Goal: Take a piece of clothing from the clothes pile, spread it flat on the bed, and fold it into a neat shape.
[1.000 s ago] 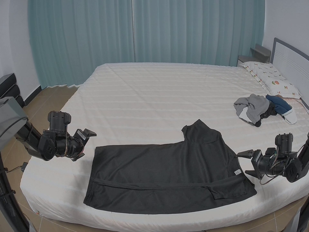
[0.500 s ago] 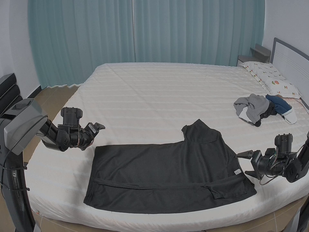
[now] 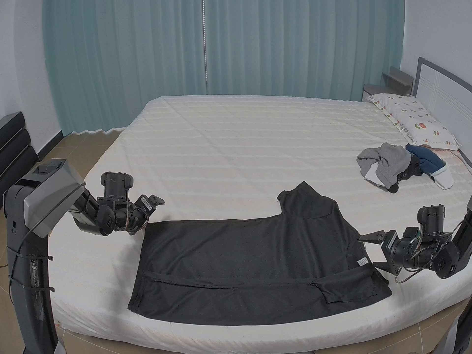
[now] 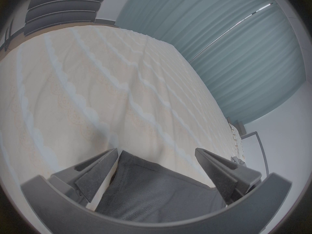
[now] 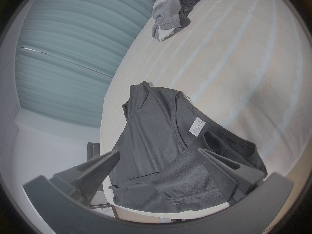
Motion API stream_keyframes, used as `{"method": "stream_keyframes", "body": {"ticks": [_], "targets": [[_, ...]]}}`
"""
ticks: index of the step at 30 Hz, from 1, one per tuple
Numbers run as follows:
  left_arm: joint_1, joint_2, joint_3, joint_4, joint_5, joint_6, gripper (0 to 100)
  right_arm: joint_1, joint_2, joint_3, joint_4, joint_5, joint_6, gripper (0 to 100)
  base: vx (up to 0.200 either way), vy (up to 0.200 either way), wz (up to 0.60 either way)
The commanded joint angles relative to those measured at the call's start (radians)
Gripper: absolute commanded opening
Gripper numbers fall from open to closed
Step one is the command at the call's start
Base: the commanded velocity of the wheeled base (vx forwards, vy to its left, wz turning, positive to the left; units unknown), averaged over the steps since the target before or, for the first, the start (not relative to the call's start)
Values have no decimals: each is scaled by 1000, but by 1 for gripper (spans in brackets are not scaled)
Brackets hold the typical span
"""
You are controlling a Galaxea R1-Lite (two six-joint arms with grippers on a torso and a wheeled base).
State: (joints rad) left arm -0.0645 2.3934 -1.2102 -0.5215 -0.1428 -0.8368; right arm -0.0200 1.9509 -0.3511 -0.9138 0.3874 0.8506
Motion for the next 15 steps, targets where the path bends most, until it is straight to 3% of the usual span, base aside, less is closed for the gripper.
{"method": "stream_keyframes", "body": {"ticks": [1, 12, 13, 15], "targets": [[0, 20, 0, 0, 0, 12, 100, 0, 3, 0, 0, 1, -1, 100, 0, 0, 0], [-1, 32, 11, 0, 5, 56, 100, 0, 3, -2, 0, 1, -1, 100, 0, 0, 0], [-1, 32, 11, 0, 5, 56, 0, 0, 3, -2, 0, 1, -1, 100, 0, 0, 0], [-3, 32, 9, 0, 5, 56, 0, -1, 3, -3, 0, -1, 1, 100, 0, 0, 0]]}}
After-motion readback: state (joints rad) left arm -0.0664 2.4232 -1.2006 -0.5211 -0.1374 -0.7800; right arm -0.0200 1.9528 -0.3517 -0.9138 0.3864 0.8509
